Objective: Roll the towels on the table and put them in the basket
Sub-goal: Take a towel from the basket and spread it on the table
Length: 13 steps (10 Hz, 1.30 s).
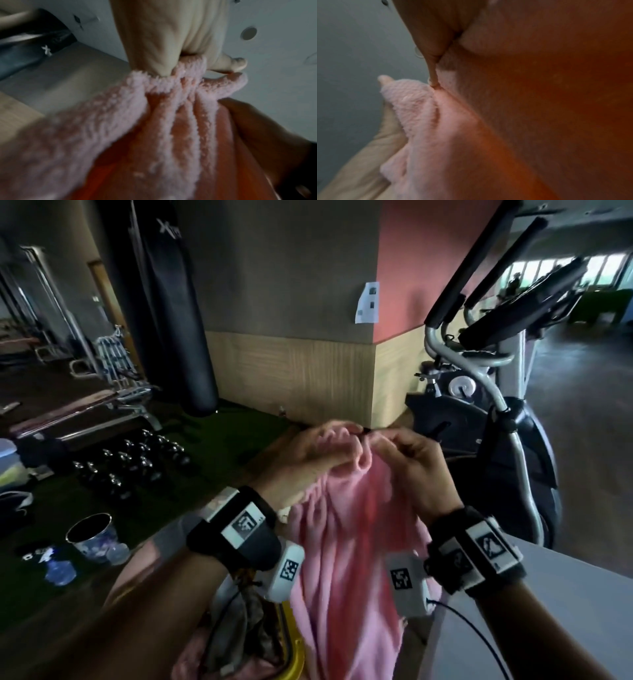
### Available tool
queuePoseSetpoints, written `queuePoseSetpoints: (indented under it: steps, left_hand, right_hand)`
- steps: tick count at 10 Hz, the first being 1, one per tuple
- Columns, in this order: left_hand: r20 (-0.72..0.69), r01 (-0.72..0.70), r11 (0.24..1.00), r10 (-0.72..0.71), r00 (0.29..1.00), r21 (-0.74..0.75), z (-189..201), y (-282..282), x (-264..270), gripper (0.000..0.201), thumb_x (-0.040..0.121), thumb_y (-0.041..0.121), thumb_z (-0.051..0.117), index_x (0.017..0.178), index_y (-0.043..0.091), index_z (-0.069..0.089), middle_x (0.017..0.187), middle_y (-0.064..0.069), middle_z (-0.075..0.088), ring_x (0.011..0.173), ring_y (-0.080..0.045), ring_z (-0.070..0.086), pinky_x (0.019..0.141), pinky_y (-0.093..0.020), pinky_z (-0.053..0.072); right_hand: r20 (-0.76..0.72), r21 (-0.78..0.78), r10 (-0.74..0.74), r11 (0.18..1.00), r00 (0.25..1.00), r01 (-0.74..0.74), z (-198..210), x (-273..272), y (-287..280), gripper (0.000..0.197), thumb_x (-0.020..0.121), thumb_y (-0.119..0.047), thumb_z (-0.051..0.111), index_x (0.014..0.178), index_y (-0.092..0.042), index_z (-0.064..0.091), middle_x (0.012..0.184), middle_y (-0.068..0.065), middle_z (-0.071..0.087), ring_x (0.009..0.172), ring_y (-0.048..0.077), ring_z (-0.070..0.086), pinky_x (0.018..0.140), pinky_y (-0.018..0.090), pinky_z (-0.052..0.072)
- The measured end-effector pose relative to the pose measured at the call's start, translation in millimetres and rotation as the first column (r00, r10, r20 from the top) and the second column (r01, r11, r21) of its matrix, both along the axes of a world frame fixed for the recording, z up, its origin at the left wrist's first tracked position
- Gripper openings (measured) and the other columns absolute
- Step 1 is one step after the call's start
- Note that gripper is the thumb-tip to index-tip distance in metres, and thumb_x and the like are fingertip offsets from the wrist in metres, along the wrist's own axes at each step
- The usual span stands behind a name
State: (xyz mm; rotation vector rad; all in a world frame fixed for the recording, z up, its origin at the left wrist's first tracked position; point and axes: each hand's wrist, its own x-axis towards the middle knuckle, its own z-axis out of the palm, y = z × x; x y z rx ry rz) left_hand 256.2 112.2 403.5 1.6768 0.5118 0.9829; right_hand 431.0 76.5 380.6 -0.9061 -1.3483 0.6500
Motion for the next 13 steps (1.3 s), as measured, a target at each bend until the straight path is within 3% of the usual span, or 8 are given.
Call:
queuePoseSetpoints:
  steps: [1, 3, 5, 6, 7, 8, 10, 13]
  left_hand:
    - [-0.028, 0.004, 1.000, -0.004, 1.000, -0.001, -9.3, 2.5, 21.3, 0.025, 0.085, 0.008, 0.069, 0.084, -0.009, 0.051, 0.082, -0.012, 0.052, 0.080, -0.018, 0.053, 0.074, -0.024, 0.048]
    - [0.164, -0.217, 0.961, 0.245, 0.956, -0.171, 3.9, 26.8, 28.7, 0.041, 0.088, -0.010, 0.055, 0.060, 0.019, 0.046, 0.056, 0.012, 0.048, 0.056, 0.000, 0.053, 0.064, -0.018, 0.051]
    - [0.136, -0.368, 0.915, 0.391, 0.910, -0.163, -1.5, 44.6, 39.0, 0.046, 0.091, 0.000, 0.055, 0.054, 0.025, 0.058, 0.059, 0.012, 0.054, 0.059, -0.002, 0.056, 0.082, -0.034, 0.044]
    - [0.053, -0.444, 0.890, 0.451, 0.891, -0.106, -18.2, 41.8, 59.5, 0.028, 0.091, 0.004, 0.059, 0.069, 0.021, 0.063, 0.066, 0.005, 0.061, 0.063, -0.006, 0.060, 0.065, -0.022, 0.048]
    - [-0.080, -0.489, 0.871, 0.484, 0.871, -0.051, -45.1, 46.5, 73.6, 0.010, 0.088, 0.022, 0.065, 0.091, 0.012, 0.064, 0.079, -0.001, 0.065, 0.074, -0.013, 0.060, 0.067, -0.026, 0.047]
    - [-0.172, -0.629, 0.777, 0.621, 0.765, 0.009, -69.9, 70.0, 79.2, 0.027, 0.085, 0.034, 0.068, 0.098, 0.011, 0.063, 0.074, 0.008, 0.058, 0.064, -0.004, 0.053, 0.059, -0.018, 0.041]
    - [-0.106, -0.748, 0.664, 0.742, 0.661, -0.016, -96.6, 123.6, 89.9, 0.023, 0.082, 0.015, 0.071, 0.072, 0.016, 0.051, 0.066, 0.010, 0.041, 0.053, 0.007, 0.039, 0.057, -0.011, 0.033]
    - [-0.443, -0.737, 0.632, 0.746, 0.497, 0.239, -178.3, 132.5, 72.2, 0.020, 0.097, 0.021, 0.056, 0.084, 0.006, 0.060, 0.071, -0.004, 0.054, 0.072, -0.022, 0.055, 0.054, -0.007, 0.033]
  right_hand:
    - [-0.035, 0.027, 0.057, 0.998, 0.998, -0.056, 11.0, 6.4, 6.8, 0.005, 0.090, -0.006, 0.061, 0.089, -0.008, 0.066, 0.080, 0.000, 0.065, 0.075, 0.009, 0.057, 0.071, 0.021, 0.047]
    - [-0.010, -0.208, 0.060, 0.976, 0.998, -0.060, -32.2, 54.3, -11.4, 0.028, 0.086, -0.022, 0.064, 0.081, 0.006, 0.066, 0.071, -0.001, 0.057, 0.065, 0.007, 0.047, 0.057, 0.020, 0.039]
    - [0.087, -0.406, 0.119, 0.911, 0.989, -0.074, -43.2, 108.9, -3.0, 0.017, 0.089, -0.022, 0.065, 0.075, -0.013, 0.070, 0.051, -0.004, 0.044, 0.045, 0.011, 0.034, 0.041, 0.019, 0.029]
    - [0.011, -0.395, 0.179, 0.905, 0.984, -0.160, -34.9, 116.7, 21.5, 0.019, 0.092, -0.009, 0.060, 0.081, 0.007, 0.062, 0.053, 0.003, 0.050, 0.041, 0.010, 0.044, 0.039, 0.020, 0.038]
    - [0.010, -0.388, 0.205, 0.903, 0.979, -0.185, -22.9, 114.5, 66.6, 0.013, 0.092, -0.004, 0.058, 0.081, -0.005, 0.063, 0.063, 0.006, 0.059, 0.050, 0.012, 0.057, 0.050, 0.026, 0.054]
    - [0.014, -0.416, 0.174, 0.897, 0.985, -0.153, -17.9, 113.0, 123.7, 0.011, 0.092, 0.000, 0.056, 0.082, -0.004, 0.059, 0.070, 0.010, 0.059, 0.052, 0.011, 0.063, 0.059, 0.028, 0.059]
    - [0.146, -0.467, 0.071, 0.884, 0.987, 0.006, -14.1, 136.0, 223.5, 0.011, 0.094, 0.001, 0.050, 0.103, -0.003, 0.052, 0.084, 0.011, 0.058, 0.051, 0.005, 0.064, 0.055, 0.019, 0.054]
    - [0.283, -0.563, 0.056, 0.818, 0.957, 0.119, -51.4, 225.4, 294.9, 0.023, 0.092, -0.001, 0.053, 0.084, -0.022, 0.055, 0.057, -0.028, 0.064, 0.065, -0.004, 0.066, 0.075, 0.023, 0.054]
